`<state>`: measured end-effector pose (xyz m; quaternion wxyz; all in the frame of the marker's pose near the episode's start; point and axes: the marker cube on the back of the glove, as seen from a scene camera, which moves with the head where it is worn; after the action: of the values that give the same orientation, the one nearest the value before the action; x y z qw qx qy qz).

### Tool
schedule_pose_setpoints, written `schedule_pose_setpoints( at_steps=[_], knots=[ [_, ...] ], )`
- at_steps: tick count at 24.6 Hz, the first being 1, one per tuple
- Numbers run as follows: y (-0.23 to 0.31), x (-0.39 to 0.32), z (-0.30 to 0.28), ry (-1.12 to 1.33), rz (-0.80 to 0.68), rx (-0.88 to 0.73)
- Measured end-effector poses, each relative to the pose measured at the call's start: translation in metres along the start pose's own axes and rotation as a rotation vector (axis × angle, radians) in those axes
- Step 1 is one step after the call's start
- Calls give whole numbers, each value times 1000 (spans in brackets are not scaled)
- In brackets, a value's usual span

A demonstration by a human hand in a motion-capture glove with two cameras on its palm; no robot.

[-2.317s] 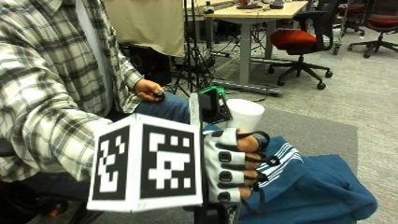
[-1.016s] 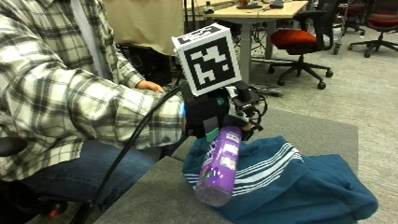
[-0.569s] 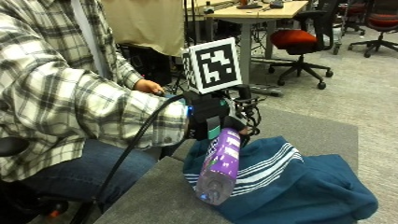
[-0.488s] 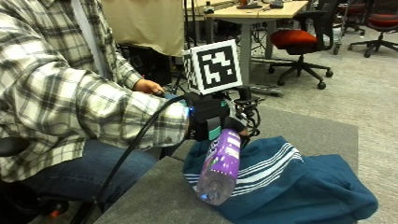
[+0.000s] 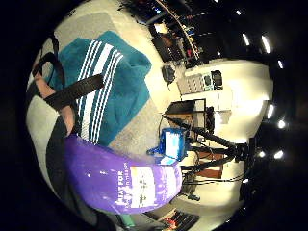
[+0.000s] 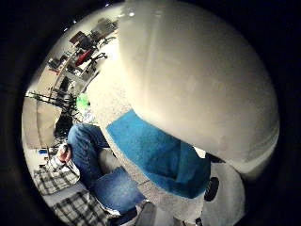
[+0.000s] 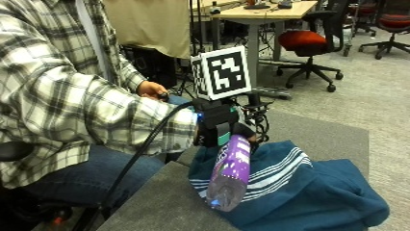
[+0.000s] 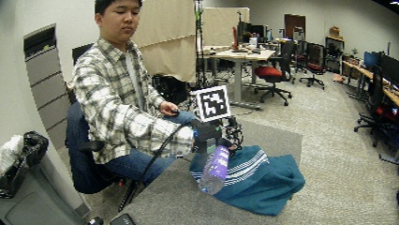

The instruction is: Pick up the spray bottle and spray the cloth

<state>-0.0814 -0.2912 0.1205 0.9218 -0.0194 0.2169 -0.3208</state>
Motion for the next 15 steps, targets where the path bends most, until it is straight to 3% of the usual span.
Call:
schedule_pose_setpoints(
  at_steps=[15],
  knots=[
    [-1, 48, -55, -478, 325, 367]
  ],
)
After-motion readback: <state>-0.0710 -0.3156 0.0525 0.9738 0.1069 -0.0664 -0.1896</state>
